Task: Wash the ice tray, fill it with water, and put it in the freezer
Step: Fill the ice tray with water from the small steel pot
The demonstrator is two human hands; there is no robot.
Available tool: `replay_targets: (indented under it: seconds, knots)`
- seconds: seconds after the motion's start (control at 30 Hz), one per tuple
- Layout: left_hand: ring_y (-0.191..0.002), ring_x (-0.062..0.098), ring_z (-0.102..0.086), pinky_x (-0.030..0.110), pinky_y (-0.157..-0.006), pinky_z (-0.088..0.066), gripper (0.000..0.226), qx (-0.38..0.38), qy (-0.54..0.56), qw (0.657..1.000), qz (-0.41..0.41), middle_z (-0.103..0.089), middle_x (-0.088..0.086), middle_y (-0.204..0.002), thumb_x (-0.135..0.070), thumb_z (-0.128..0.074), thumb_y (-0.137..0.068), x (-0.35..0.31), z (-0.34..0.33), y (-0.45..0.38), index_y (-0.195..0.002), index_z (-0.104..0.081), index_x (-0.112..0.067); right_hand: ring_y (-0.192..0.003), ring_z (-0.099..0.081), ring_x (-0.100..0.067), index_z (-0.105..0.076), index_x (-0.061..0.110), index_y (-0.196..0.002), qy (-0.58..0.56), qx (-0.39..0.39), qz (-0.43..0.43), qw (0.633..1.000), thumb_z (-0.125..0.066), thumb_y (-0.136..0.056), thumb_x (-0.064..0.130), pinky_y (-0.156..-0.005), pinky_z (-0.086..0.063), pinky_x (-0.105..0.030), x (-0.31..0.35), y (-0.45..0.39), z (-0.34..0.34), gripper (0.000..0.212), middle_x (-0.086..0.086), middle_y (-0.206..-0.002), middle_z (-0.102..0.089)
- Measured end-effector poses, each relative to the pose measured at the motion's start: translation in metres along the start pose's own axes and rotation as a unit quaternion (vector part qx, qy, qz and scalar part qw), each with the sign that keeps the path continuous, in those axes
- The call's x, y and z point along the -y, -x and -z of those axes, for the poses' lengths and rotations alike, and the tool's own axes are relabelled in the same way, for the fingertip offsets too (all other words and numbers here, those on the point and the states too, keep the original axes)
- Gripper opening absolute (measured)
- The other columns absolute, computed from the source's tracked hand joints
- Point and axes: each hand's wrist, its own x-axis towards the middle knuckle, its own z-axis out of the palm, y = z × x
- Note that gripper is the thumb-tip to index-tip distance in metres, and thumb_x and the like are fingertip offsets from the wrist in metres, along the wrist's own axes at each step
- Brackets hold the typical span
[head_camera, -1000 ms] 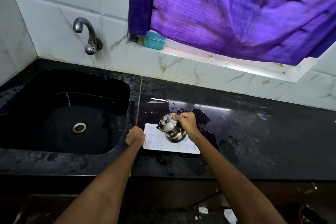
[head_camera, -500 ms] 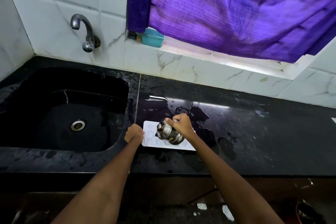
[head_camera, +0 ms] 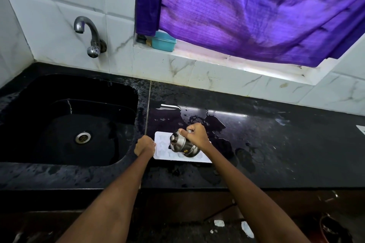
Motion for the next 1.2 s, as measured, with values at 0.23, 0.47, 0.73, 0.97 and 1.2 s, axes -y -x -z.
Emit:
replay_targets:
  seconds: [0.23,0.47,0.73,0.97,1.2]
  knots:
    - [-0.113,0.033,-0.062,0.042,-0.096,-0.052,0.025,0.002,-0.008,1.000,-0.001,-0.063,0.017,-0.124,-0.013,-0.058,-0.092,-0.001,0.001,0.000,-0.114,-0.067,-0.007,-0.043,-0.018,-0.009,-0.019,0.019,-0.043,-0.033,-0.014,-0.025,0.999,-0.070,-0.081,0.015,-0.047,-0.019,-0.023,-0.007,0.000,0.003,0.064,0.003,-0.044,-0.018]
    - [-0.118,0.033,-0.058,0.041,-0.099,-0.049,0.028,-0.003,-0.020,1.000,0.001,-0.061,0.016,-0.128,-0.012,-0.054,-0.093,-0.002,0.001,0.000,-0.118,-0.065,-0.006,-0.045,-0.020,-0.010,-0.025,0.019,-0.042,-0.114,-0.044,-0.067,0.990,-0.070,-0.080,0.008,-0.049,-0.019,-0.025,-0.014,-0.004,0.016,0.059,0.002,-0.046,-0.022]
    - [-0.118,0.034,-0.058,0.042,-0.098,-0.050,0.027,-0.001,-0.025,1.000,-0.001,-0.061,0.017,-0.128,-0.011,-0.055,-0.093,-0.002,0.001,0.001,-0.117,-0.066,-0.006,-0.042,-0.016,-0.008,-0.019,0.020,-0.043,-0.007,-0.010,-0.015,1.000,-0.070,-0.080,0.015,-0.045,-0.017,-0.021,-0.017,0.002,0.015,0.064,0.003,-0.043,-0.018]
    - [-0.116,0.034,-0.059,0.042,-0.097,-0.050,0.027,0.000,-0.016,1.000,0.000,-0.062,0.017,-0.126,-0.011,-0.056,-0.091,-0.002,0.001,0.002,-0.116,-0.067,-0.006,-0.035,-0.017,-0.011,-0.017,0.021,-0.042,0.030,-0.008,0.001,1.000,-0.070,-0.080,0.017,-0.039,-0.020,-0.018,-0.018,0.004,0.011,0.065,0.005,-0.042,-0.016]
    - [-0.115,0.035,-0.059,0.042,-0.096,-0.051,0.025,-0.012,-0.012,1.000,0.000,-0.063,0.018,-0.124,-0.010,-0.055,-0.092,-0.002,-0.001,0.005,-0.112,-0.069,-0.007,-0.041,-0.015,-0.008,-0.018,0.020,-0.042,0.041,-0.003,0.003,0.999,-0.069,-0.081,0.016,-0.041,-0.018,-0.018,-0.017,0.003,0.013,0.064,0.005,-0.041,-0.017]
